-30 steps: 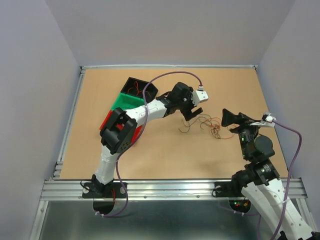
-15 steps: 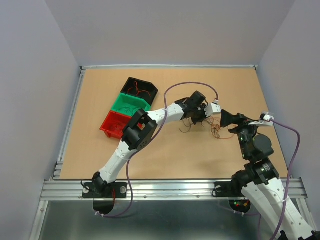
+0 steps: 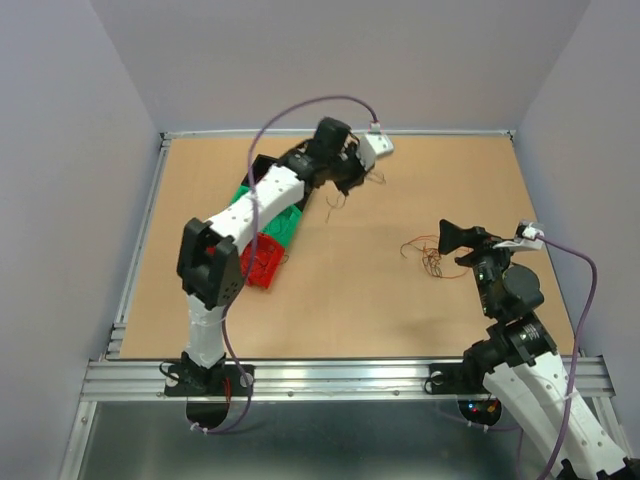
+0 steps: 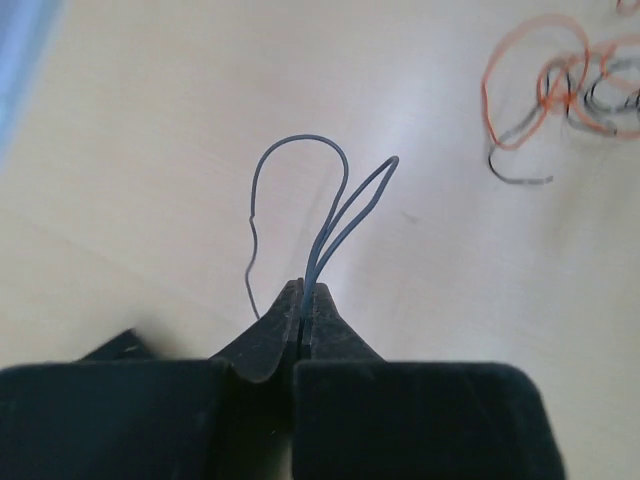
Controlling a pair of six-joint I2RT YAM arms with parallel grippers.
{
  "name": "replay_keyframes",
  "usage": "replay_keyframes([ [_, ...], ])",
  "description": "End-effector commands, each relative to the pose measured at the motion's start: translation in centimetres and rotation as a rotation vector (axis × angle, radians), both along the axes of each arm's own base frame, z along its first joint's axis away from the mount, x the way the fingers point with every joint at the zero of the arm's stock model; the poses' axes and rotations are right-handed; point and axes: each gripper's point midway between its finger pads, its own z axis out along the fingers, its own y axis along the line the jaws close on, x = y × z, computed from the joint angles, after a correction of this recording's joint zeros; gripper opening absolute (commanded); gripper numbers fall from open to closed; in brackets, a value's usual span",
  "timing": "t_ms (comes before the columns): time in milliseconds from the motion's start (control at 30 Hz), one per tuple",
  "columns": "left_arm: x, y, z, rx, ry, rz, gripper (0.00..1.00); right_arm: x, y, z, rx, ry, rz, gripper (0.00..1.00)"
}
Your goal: Untangle the cables
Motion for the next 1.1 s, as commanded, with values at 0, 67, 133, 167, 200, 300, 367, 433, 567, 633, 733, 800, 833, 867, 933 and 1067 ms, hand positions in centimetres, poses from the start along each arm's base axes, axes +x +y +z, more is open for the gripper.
replay_keyframes([
  [0,-3.2,3.8,21.1,-0.315,-0.285,0.01,0.0,0.0,0.3,0.4,0.0,-0.01,0.014,0.97],
  [67,-3.3,6.4,24.3,-0.354,-0.371,0.084,0.0,0.0,0.4,0.4,-0.001,-0.01,0.017,0.97],
  [133,-4.1,10.3,28.3,-0.382,-0.477,0.181,0.0,0.1,0.3,0.4,-0.002,-0.01,0.015,0.97],
  [167,-4.0,11.7,28.8,-0.392,-0.506,0.215,0.0,0.1,0.4,0.5,-0.003,-0.012,0.018,0.97],
  [200,-2.9,14.8,29.4,-0.401,-0.54,0.282,0.0,0.1,0.4,0.4,-0.005,-0.009,0.018,0.97],
  [300,-3.1,18.7,28.5,-0.425,-0.575,0.315,0.0,0.2,0.5,0.3,-0.005,-0.005,0.021,0.97],
  [367,-2.4,19.9,22.7,-0.273,-0.512,0.284,0.0,0.2,0.6,0.4,-0.005,-0.007,0.027,0.97],
  [433,-1.0,20.6,13.9,-0.117,-0.373,0.309,0.0,0.2,0.6,0.5,-0.005,-0.01,0.029,0.97],
  [567,0.1,23.3,-4.8,0.231,-0.107,0.207,0.0,-0.1,0.8,0.8,0.0,-0.023,0.045,0.97],
  [633,-1.8,24.7,-10.3,0.318,0.055,0.147,0.0,-0.2,0.9,0.7,0.0,-0.026,0.05,0.97],
  [733,-2.5,27.2,-15.5,0.388,0.159,0.099,0.0,-0.5,0.8,1.0,0.003,-0.039,0.051,0.97],
  [800,-2.2,28.5,-17.2,0.449,0.18,0.101,0.0,-0.6,0.8,1.1,0.003,-0.045,0.056,0.97],
  [833,-2.0,28.7,-17.0,0.459,0.185,0.102,0.0,-0.6,0.9,1.3,0.005,-0.048,0.062,0.97],
  [867,-2.0,28.8,-16.9,0.472,0.195,0.091,0.0,-0.7,1.0,1.3,0.005,-0.05,0.066,0.97],
  [933,-2.3,28.7,-16.2,0.466,0.209,0.068,0.0,-0.6,1.1,1.2,-0.001,-0.046,0.069,0.97],
  [1067,-1.8,28.5,-13.7,0.453,0.164,0.08,0.28,-0.6,1.0,1.2,0.0,-0.047,0.068,0.97],
])
